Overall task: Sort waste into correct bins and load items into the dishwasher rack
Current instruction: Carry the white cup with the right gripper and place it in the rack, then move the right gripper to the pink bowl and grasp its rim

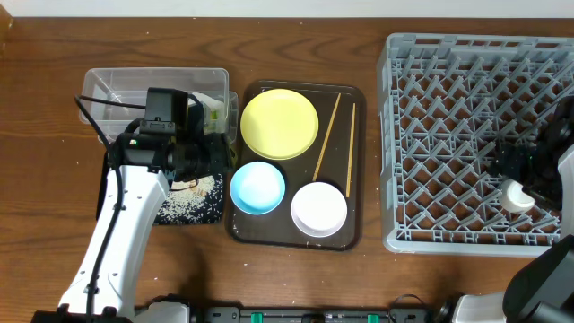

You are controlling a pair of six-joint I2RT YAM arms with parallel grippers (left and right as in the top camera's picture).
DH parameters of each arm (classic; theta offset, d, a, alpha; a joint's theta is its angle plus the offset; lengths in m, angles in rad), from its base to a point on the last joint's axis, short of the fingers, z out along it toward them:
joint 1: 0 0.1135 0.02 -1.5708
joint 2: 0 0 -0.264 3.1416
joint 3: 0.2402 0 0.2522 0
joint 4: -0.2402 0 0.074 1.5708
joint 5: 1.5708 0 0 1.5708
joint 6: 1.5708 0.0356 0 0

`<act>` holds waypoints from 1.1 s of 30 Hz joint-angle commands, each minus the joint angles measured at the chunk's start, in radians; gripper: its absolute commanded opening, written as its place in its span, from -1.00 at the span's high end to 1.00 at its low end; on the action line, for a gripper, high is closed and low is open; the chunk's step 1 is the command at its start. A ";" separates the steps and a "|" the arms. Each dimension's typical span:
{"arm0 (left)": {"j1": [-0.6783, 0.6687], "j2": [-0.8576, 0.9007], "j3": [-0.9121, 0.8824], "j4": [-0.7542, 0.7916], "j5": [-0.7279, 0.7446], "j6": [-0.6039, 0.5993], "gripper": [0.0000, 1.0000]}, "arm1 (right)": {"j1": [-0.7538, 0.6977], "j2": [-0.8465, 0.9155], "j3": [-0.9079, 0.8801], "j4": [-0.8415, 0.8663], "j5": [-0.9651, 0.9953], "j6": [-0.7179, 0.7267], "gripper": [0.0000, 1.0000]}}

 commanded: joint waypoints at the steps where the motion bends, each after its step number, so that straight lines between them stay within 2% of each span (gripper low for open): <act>1: 0.005 -0.008 0.013 -0.005 -0.013 0.014 -0.25 | -0.006 0.001 0.002 0.002 -0.072 -0.021 -0.92; 9: 0.005 -0.008 0.013 -0.005 -0.013 0.013 -0.25 | 0.012 -0.074 0.085 0.015 -0.221 -0.066 -0.86; 15: 0.005 -0.008 0.013 -0.005 -0.013 0.013 -0.25 | 0.102 -0.172 0.135 0.120 -0.369 -0.093 -0.72; 21: 0.005 -0.008 0.013 -0.005 -0.013 0.013 -0.25 | 0.296 -0.190 0.134 0.161 -0.491 -0.164 -0.64; 26: 0.005 -0.008 0.002 -0.005 -0.013 0.013 -0.26 | 0.521 -0.154 0.129 0.160 -0.490 -0.259 -0.45; 27: 0.005 -0.008 -0.001 -0.005 -0.013 0.013 -0.33 | 0.557 -0.144 0.129 0.160 -0.490 -0.273 -0.43; 33: 0.005 -0.008 -0.004 -0.005 -0.013 0.013 -0.34 | 0.772 -0.045 0.129 0.156 -0.400 -0.320 -0.43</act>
